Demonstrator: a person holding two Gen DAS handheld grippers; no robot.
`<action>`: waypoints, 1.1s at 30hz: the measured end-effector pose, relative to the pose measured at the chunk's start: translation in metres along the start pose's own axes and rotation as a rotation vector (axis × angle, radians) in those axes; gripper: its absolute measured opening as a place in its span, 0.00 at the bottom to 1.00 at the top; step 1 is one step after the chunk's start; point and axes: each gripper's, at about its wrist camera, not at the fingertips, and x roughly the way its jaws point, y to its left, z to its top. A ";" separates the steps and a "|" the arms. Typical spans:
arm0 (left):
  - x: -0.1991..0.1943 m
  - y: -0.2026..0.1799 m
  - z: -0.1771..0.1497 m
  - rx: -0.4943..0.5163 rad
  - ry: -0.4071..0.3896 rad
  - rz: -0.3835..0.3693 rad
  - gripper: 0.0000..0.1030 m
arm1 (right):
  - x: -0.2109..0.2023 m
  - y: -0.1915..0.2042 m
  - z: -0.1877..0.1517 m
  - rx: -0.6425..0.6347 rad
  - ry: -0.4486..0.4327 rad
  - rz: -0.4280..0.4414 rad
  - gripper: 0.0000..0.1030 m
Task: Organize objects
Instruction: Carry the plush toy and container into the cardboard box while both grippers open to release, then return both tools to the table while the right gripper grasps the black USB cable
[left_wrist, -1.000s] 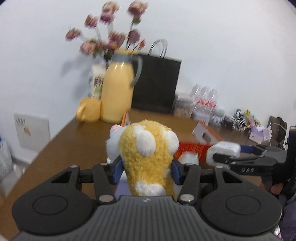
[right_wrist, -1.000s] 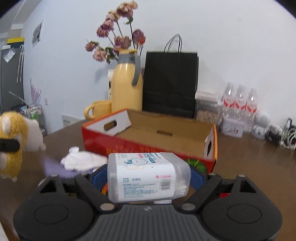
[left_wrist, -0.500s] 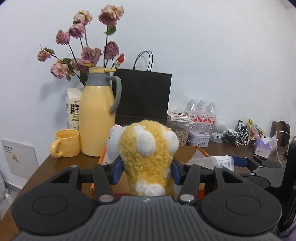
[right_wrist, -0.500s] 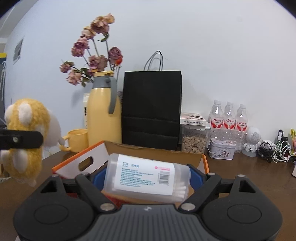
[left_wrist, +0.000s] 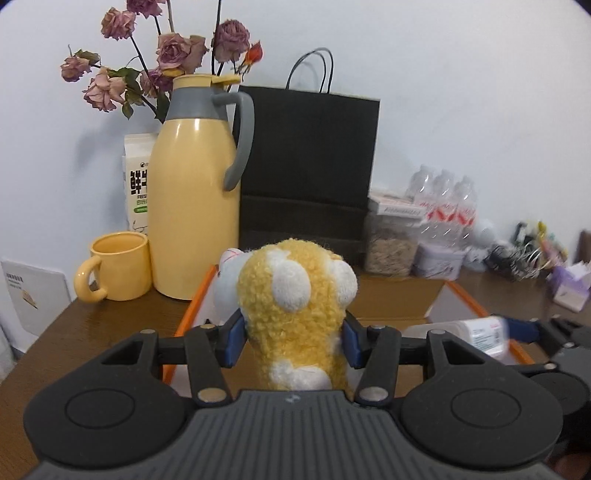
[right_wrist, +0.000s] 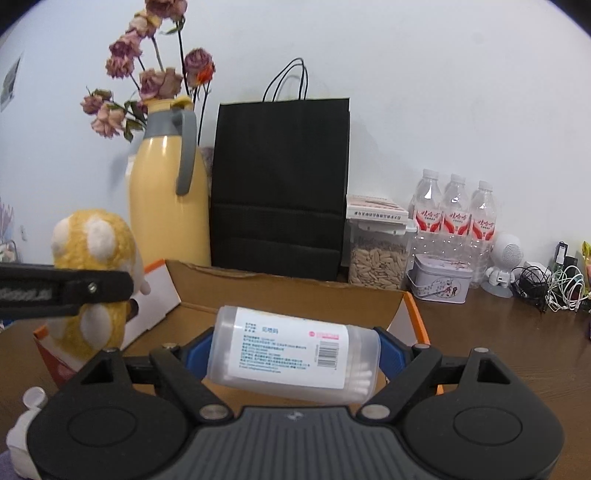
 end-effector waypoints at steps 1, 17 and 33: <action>0.003 0.001 -0.001 0.000 0.009 -0.003 0.51 | 0.002 0.001 -0.001 -0.006 0.007 -0.004 0.84; -0.017 -0.011 -0.009 0.070 -0.101 0.018 1.00 | -0.004 0.000 -0.006 0.014 0.025 0.011 1.00; -0.084 -0.001 0.006 0.052 -0.117 0.027 1.00 | -0.074 0.016 0.001 -0.074 -0.034 0.027 1.00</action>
